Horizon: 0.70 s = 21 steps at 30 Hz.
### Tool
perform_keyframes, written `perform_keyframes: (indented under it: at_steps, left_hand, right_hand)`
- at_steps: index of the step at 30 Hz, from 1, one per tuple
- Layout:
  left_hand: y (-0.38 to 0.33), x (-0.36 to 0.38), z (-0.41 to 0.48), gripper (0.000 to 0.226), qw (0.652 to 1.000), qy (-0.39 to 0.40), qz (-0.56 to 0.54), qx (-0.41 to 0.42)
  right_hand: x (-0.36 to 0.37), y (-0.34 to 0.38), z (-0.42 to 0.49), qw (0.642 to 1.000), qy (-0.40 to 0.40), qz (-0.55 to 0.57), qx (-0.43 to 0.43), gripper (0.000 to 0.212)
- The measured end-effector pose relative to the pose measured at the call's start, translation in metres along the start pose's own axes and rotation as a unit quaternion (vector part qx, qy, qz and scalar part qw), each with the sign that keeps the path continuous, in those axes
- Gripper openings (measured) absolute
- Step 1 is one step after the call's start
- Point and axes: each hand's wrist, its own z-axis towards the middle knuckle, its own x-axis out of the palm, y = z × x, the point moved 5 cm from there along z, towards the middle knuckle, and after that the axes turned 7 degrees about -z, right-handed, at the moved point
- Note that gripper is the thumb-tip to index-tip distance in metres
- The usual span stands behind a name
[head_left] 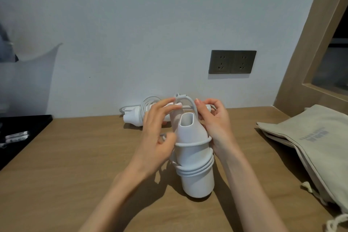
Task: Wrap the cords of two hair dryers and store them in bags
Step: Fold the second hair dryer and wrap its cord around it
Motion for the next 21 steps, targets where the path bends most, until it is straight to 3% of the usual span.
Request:
perform_keyframes:
  at_steps: [4, 7, 9, 12, 18, 21]
  left_hand:
    - [0.006, 0.009, -0.012, 0.076, 0.995, 0.086, 0.01, -0.049]
    - [0.02, 0.011, -0.019, 0.094, 0.986, 0.105, -0.048, -0.124]
    - [0.029, 0.013, -0.024, 0.099, 0.967, 0.134, -0.11, -0.186]
    - [0.031, 0.018, -0.028, 0.099, 0.953, 0.154, -0.156, -0.208]
    - [0.016, 0.035, -0.039, 0.068, 0.913, 0.094, -0.287, -0.274]
    - [0.022, 0.037, -0.032, 0.076, 0.945, -0.031, -0.218, -0.243]
  right_hand:
    - [-0.003, 0.002, 0.0, 0.997, -0.053, -0.028, -0.056, 0.022]
    - [-0.004, -0.001, -0.001, 0.994, -0.073, -0.041, -0.076, 0.021]
    - [-0.007, -0.002, -0.002, 0.992, -0.092, -0.016, -0.086, 0.015]
    - [-0.01, -0.004, -0.001, 0.988, -0.122, 0.013, -0.096, 0.007]
    - [-0.008, -0.005, -0.004, 0.978, -0.171, 0.023, -0.114, 0.01]
    - [-0.006, -0.006, -0.003, 0.979, -0.17, 0.058, -0.092, 0.006]
